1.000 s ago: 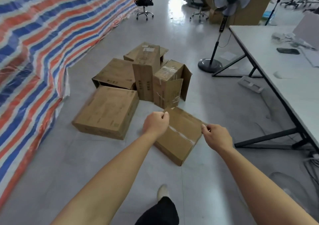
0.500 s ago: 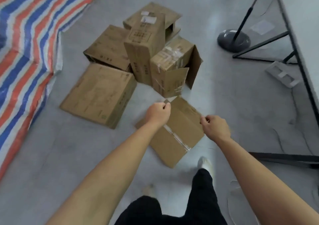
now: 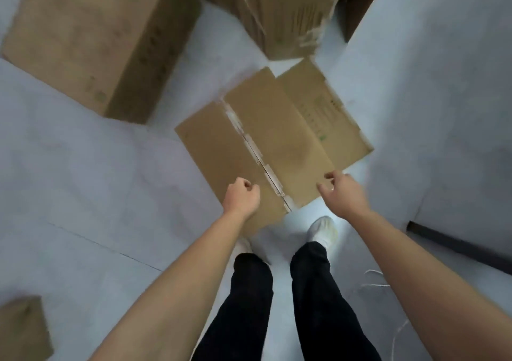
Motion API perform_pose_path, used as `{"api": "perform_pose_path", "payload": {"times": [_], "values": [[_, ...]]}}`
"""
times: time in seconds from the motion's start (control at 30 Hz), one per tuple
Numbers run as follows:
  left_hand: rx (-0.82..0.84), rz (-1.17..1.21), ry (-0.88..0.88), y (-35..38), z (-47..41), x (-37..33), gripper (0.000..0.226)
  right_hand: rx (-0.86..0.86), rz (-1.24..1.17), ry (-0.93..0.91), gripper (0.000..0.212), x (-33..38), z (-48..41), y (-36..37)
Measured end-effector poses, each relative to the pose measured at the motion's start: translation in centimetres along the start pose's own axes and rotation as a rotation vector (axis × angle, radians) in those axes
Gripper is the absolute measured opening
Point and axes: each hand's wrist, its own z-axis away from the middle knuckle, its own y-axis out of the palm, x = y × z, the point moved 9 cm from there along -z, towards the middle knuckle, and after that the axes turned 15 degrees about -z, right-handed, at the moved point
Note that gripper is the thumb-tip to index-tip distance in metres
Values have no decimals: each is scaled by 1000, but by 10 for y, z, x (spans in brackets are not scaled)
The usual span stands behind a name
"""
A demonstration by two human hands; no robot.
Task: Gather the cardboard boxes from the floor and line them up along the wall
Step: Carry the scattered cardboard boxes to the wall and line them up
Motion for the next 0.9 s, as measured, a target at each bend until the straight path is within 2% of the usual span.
{"api": "perform_pose_path", "payload": {"times": [0.1, 0.23, 0.33, 0.4, 0.47, 0.57, 0.67, 0.9], "values": [[-30, 29, -152, 46, -56, 39, 56, -3, 33, 41, 59, -37, -57, 29], [-166, 175, -441, 86, -96, 98, 105, -89, 8, 38, 98, -79, -119, 47], [-145, 428, -713, 129, -109, 145, 127, -115, -60, 72, 123, -104, -153, 56], [-81, 668, -765, 161, -115, 159, 133, -82, -163, 116, 130, -118, -168, 66], [27, 859, -687, 188, -120, 158, 138, -101, -263, 136, 132, -130, -175, 71], [34, 850, -606, 190, -112, 159, 126, -163, -294, 108, 124, -128, -169, 65], [-30, 843, -592, 162, -96, 158, 102, -214, -269, 59, 104, -93, -138, 47], [-149, 815, -519, 19, -37, 150, 82, -324, -267, -178, 88, 44, -50, -21]]}}
